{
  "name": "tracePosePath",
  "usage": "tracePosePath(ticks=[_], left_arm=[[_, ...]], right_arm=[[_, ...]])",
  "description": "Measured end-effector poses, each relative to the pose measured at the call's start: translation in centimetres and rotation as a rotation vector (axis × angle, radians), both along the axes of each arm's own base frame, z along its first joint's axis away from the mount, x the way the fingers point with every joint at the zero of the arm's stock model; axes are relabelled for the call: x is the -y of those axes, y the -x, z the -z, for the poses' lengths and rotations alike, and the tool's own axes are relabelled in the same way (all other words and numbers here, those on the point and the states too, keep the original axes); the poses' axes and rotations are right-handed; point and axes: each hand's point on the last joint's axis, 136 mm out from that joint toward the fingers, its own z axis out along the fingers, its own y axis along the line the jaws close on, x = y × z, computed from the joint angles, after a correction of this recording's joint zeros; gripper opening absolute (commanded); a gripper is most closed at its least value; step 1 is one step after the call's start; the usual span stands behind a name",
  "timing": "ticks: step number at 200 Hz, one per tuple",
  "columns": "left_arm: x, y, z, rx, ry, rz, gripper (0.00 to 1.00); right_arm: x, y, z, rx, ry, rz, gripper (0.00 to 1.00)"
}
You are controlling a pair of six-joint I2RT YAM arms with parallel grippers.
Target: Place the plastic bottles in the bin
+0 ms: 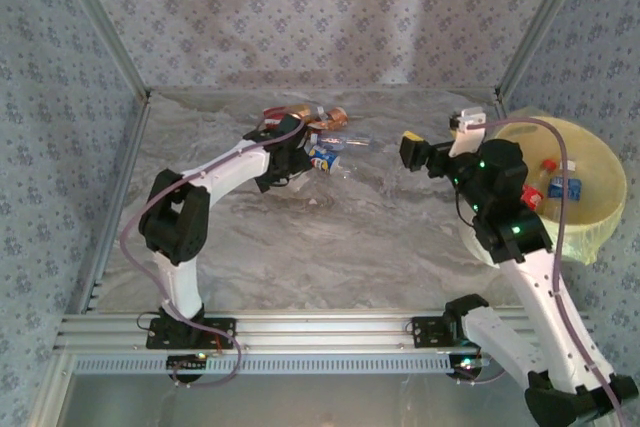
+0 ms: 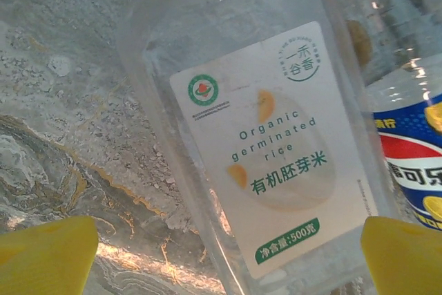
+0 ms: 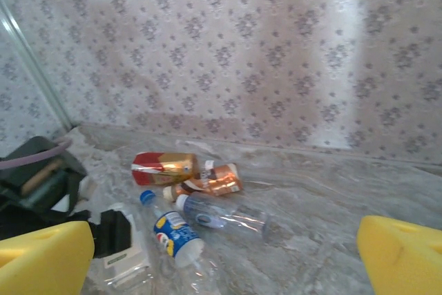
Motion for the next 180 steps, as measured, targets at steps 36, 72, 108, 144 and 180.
tracePosePath(ticks=[36, 72, 108, 144, 180], left_arm=[[0.9, 0.1, 0.9, -0.03, -0.019, -0.021, 0.98], [1.8, 0.1, 1.1, -0.032, -0.015, -0.018, 0.98], [2.7, -0.3, 0.8, -0.004, 0.006, -0.01, 0.98], [2.8, -0.6, 1.5, -0.001, -0.007, -0.009, 0.98], [3.5, -1.1, 1.9, 0.041, 0.015, 0.045, 0.97]], right_arm=[[-2.5, -0.7, 1.0, -0.017, 0.025, -0.057, 1.0], [-3.6, -0.7, 1.6, -0.014, 0.076, -0.072, 1.0], [-3.6, -0.7, 1.6, -0.002, 0.11, -0.057, 1.0], [-3.4, -0.9, 1.7, 0.001, 0.131, -0.036, 1.0], [-3.3, -1.3, 2.7, -0.025, 0.16, -0.019, 1.0]])
